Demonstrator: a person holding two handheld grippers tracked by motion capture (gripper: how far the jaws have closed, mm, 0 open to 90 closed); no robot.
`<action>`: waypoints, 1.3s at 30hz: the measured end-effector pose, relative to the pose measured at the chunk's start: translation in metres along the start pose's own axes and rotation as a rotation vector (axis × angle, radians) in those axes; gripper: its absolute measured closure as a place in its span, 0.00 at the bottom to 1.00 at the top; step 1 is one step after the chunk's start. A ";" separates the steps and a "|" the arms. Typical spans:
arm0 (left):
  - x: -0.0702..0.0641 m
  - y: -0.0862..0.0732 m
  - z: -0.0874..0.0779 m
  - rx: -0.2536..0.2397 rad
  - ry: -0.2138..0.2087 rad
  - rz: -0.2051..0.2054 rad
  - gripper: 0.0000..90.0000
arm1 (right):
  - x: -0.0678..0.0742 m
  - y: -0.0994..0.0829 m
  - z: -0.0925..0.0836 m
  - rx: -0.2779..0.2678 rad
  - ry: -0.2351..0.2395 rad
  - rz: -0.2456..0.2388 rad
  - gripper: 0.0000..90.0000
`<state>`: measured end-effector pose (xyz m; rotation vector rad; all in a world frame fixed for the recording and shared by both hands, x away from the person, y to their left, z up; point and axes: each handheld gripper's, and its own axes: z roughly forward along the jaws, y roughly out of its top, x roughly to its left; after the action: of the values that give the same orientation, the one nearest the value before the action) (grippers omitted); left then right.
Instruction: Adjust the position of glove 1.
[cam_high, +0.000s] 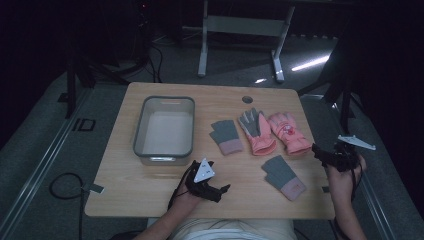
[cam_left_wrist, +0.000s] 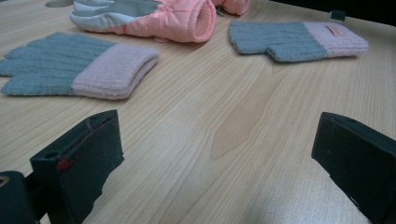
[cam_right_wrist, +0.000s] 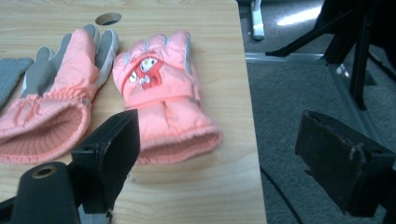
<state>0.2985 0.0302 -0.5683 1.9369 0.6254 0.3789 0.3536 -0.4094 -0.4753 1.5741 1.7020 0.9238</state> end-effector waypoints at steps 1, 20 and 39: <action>0.000 0.000 0.000 -0.001 0.000 -0.001 0.02 | 0.002 0.003 -0.001 0.000 -0.004 -0.011 0.14; 0.000 0.000 0.000 -0.005 -0.001 -0.001 0.02 | 0.039 0.058 -0.011 -0.068 0.060 -0.071 0.12; 0.000 0.000 0.000 -0.006 0.000 0.002 0.02 | 0.095 0.089 -0.003 -0.089 0.170 -0.194 0.24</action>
<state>0.2982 0.0306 -0.5683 1.9319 0.6209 0.3815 0.3918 -0.3112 -0.3987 1.2784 1.8658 1.0416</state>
